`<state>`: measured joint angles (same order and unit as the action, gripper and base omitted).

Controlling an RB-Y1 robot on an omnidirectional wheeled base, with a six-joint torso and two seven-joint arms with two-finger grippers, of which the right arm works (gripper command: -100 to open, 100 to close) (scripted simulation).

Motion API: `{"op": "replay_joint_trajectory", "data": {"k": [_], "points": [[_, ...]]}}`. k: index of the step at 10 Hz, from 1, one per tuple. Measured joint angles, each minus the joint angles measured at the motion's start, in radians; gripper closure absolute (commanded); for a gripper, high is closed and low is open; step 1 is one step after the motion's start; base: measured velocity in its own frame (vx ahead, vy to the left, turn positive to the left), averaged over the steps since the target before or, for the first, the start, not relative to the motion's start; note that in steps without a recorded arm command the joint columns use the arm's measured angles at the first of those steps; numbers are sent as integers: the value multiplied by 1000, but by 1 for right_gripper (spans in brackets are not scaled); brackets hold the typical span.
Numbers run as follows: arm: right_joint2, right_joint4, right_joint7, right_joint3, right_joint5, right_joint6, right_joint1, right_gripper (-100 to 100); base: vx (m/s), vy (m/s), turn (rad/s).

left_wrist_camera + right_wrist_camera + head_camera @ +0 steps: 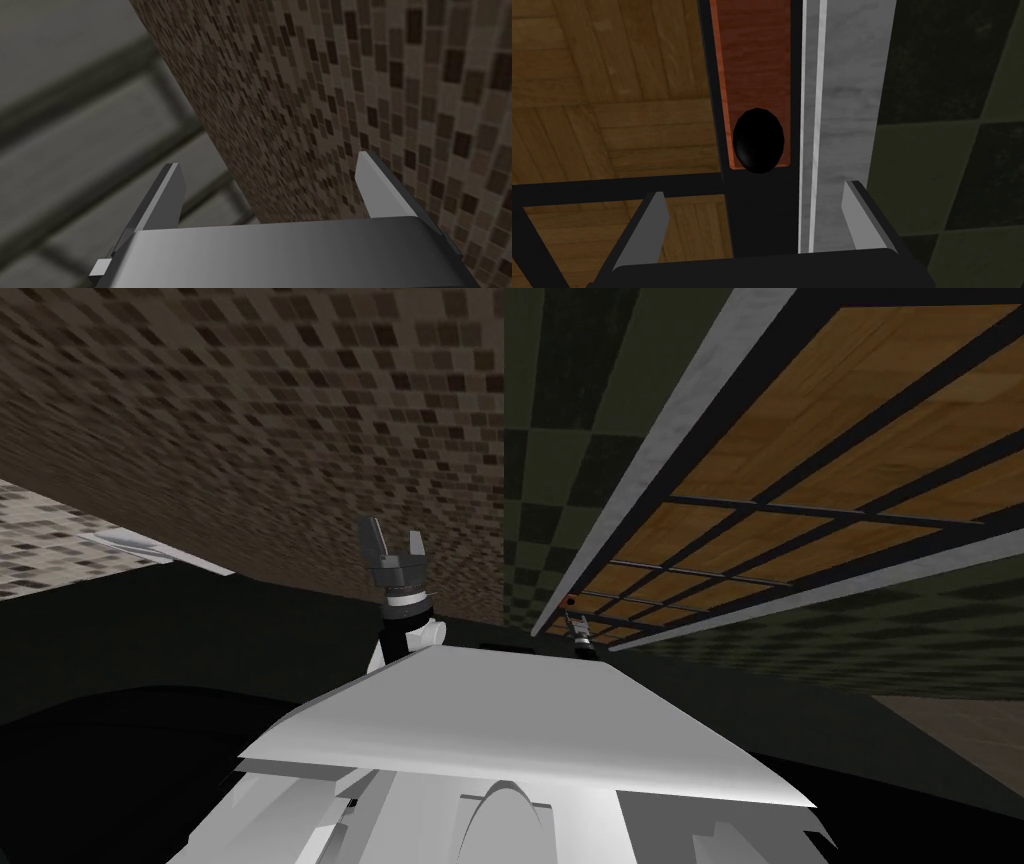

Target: Pull the door open

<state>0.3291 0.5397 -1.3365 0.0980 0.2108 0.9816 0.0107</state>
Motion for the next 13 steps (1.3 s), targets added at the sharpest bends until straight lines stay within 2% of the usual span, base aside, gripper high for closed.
{"op": "replay_joint_trajectory", "data": {"k": [1,4,5,6,7,8,13], "points": [[5,-25,-2,-2,18,11,10,-100,53,7,73],[23,-9,-14,-8,64,5,-4,-100,79,-6,217],[34,-30,-13,-9,84,13,2,-100,105,-9,226],[41,-4,-22,-13,106,4,-12,-100,77,-6,164],[44,-42,-21,-9,120,19,-4,-100,8,4,12],[44,-50,-20,-9,122,24,-4,100,-14,5,-20],[44,-42,-21,-10,121,21,-5,100,-1,-1,-4]]}}
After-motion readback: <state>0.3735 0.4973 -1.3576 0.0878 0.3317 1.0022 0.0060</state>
